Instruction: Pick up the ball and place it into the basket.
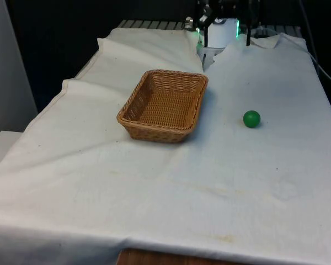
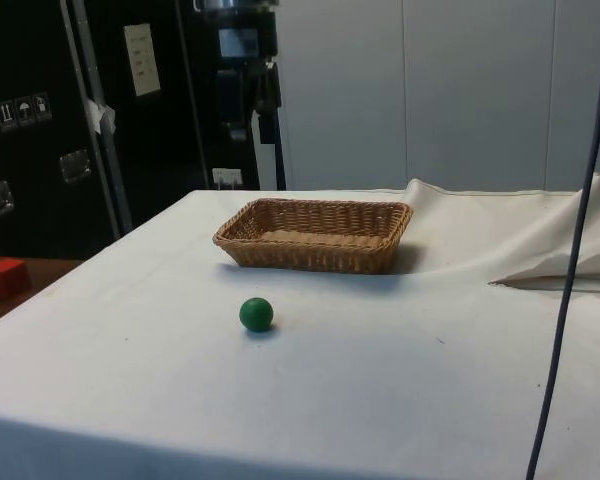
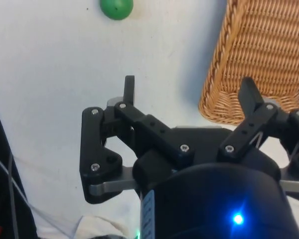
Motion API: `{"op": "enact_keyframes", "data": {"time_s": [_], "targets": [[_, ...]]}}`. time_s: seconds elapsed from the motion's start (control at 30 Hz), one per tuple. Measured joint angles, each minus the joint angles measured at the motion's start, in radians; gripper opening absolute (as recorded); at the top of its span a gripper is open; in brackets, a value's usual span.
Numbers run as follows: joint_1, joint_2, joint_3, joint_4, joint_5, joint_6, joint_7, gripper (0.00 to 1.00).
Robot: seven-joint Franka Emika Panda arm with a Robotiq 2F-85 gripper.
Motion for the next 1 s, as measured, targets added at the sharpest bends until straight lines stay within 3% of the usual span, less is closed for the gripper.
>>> {"op": "enact_keyframes", "data": {"time_s": [0.37,0.73,1.0], "targets": [[0.0,0.035,0.024,-0.068,0.027,0.13,0.0,1.0],[0.0,0.1,0.05,-0.085,0.068,0.207,-0.005,1.0],[0.0,0.167,0.072,-0.085,0.135,0.256,-0.028,1.0]]}}
